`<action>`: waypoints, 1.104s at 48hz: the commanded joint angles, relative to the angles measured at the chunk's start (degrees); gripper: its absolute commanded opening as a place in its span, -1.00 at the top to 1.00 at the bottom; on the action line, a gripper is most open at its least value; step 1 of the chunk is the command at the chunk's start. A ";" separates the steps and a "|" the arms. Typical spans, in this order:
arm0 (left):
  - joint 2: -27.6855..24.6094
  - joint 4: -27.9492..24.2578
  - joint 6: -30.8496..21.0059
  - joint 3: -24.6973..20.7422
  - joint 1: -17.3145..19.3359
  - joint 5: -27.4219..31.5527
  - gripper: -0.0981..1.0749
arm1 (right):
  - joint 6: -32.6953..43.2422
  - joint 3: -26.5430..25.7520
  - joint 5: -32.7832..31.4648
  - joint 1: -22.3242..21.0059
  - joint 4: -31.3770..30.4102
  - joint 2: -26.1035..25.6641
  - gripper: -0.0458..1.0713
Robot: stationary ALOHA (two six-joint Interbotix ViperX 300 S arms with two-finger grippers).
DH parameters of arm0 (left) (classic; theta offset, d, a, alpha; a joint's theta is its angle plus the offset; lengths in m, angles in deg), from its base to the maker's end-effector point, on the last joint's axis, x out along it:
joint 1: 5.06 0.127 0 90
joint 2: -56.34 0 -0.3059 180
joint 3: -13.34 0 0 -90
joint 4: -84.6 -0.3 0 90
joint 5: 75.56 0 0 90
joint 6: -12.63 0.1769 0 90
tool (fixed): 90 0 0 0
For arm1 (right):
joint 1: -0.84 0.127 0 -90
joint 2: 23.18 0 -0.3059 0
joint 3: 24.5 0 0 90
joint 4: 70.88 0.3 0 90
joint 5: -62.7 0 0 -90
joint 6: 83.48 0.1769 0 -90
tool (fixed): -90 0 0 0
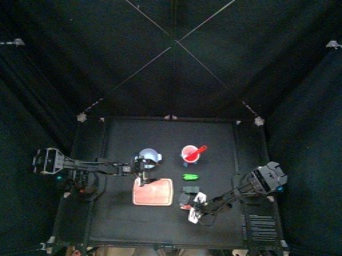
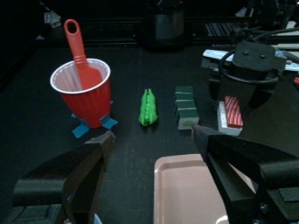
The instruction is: Grab salmon sushi
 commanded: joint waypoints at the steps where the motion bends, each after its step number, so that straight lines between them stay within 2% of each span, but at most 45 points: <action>1: 0.35 -1.41 0.18 -1.58 0.53 -0.26 -0.93 | 0.09 -1.85 -0.09 0.18 -0.09 -0.44 -0.64; 13: 0.00 -3.43 0.09 -1.67 1.14 -0.26 -0.93 | 0.09 -2.29 -0.88 0.26 0.18 -0.26 -0.32; 18: 0.09 -3.43 0.09 -1.76 1.14 -0.26 -0.93 | -0.09 -2.11 -1.76 0.26 0.18 -0.97 -0.26; 35: -0.09 -3.25 0.09 -1.49 1.05 -0.26 -0.93 | 0.09 -0.44 -2.90 -0.09 -0.70 -5.54 -0.25; 53: 0.00 -3.16 -0.09 -1.58 0.70 -0.18 -0.93 | 0.00 -0.26 -2.90 -0.26 -1.49 -6.77 -0.25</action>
